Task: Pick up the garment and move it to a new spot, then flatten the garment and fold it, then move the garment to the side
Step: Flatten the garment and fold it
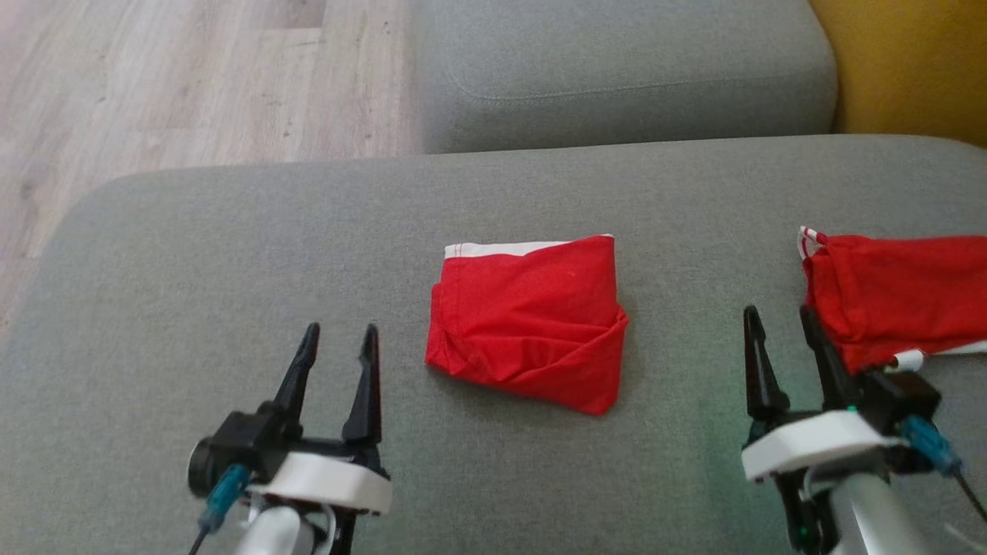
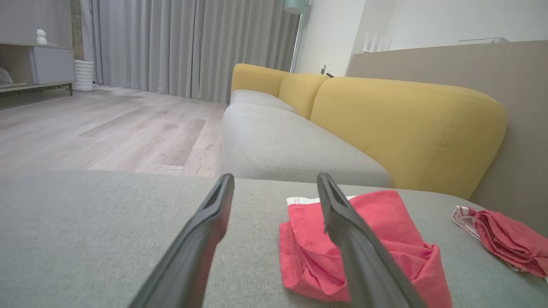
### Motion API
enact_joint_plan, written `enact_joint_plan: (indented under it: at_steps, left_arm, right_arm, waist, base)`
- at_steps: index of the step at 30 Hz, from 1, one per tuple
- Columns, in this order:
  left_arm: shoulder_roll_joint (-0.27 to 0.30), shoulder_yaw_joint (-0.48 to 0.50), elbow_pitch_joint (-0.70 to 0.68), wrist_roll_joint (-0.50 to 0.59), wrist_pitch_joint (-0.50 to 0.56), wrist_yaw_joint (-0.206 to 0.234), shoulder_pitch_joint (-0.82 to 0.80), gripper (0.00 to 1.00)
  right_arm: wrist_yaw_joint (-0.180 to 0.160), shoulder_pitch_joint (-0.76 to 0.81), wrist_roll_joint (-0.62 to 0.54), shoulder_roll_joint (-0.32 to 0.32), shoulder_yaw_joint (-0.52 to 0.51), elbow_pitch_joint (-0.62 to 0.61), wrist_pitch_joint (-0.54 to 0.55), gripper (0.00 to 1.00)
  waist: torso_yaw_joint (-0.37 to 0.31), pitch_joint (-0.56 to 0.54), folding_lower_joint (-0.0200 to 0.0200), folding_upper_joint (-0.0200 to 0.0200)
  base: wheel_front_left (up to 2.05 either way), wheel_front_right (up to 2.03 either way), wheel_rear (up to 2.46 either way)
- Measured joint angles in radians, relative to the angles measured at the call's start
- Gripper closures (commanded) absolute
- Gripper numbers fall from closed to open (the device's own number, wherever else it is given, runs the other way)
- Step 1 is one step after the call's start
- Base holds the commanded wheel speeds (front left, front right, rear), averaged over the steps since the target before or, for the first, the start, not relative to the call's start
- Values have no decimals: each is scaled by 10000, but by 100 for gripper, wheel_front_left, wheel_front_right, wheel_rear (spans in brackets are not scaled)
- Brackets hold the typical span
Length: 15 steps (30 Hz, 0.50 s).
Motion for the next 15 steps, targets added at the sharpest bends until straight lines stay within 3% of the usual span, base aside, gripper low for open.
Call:
enact_joint_plan:
  at_steps: [9, 10, 15]
  left_arm:
    - [-113, 399, -169, 357, 0, -301, 410, 0]
    - [-127, 399, -173, 385, 0, -349, 400, 0]
    - [-222, 378, -159, 539, 0, -454, 254, 0]
  right_arm:
    - [0, 606, 130, 130, 201, -1024, 0, 0]
    - [0, 547, 128, 130, 288, -1034, 0, 100]
    - [0, -331, -4, 127, 784, -763, 0, 100]
  waist:
    - [92, 350, 0, 0]
    - [145, 429, 0, 0]
    - [536, 880, 1, 0]
  base:
    - [0, 0, 0]
    - [0, 0, 0]
    - [0, 0, 0]
